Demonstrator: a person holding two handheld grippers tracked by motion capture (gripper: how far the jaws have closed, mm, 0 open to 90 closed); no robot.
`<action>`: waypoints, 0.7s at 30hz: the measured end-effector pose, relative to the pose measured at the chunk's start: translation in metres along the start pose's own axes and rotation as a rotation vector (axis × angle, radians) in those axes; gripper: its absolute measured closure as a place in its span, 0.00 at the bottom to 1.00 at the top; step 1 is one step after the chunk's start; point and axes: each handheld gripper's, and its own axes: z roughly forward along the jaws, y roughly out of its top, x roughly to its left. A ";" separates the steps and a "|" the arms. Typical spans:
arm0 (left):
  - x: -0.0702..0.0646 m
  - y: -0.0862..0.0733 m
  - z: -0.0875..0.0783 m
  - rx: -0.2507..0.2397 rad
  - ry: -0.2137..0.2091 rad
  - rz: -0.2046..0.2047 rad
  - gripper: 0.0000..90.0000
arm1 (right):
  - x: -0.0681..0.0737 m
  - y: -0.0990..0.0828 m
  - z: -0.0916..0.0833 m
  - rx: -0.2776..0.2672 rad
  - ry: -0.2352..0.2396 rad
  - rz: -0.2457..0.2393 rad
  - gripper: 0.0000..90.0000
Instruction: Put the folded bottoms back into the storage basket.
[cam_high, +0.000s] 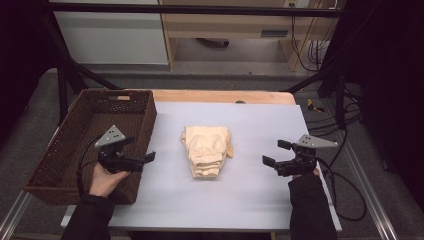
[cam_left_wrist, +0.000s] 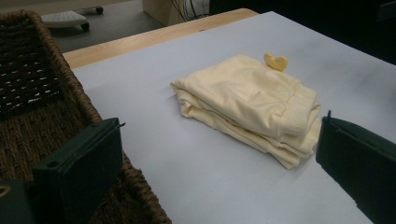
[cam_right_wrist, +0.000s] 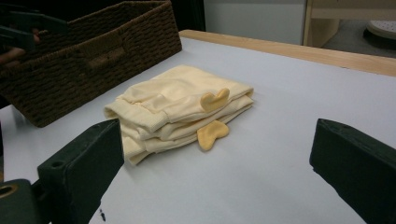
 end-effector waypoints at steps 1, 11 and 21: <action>0.000 0.000 0.000 0.000 0.001 0.000 0.01 | 0.000 0.000 0.000 0.001 -0.001 0.000 0.04; 0.000 0.003 0.000 0.008 0.006 -0.001 0.01 | -0.001 -0.001 0.000 0.007 -0.001 -0.004 0.04; 0.000 0.008 -0.002 0.017 0.017 -0.004 0.01 | 0.000 -0.001 0.001 0.010 -0.001 -0.002 0.04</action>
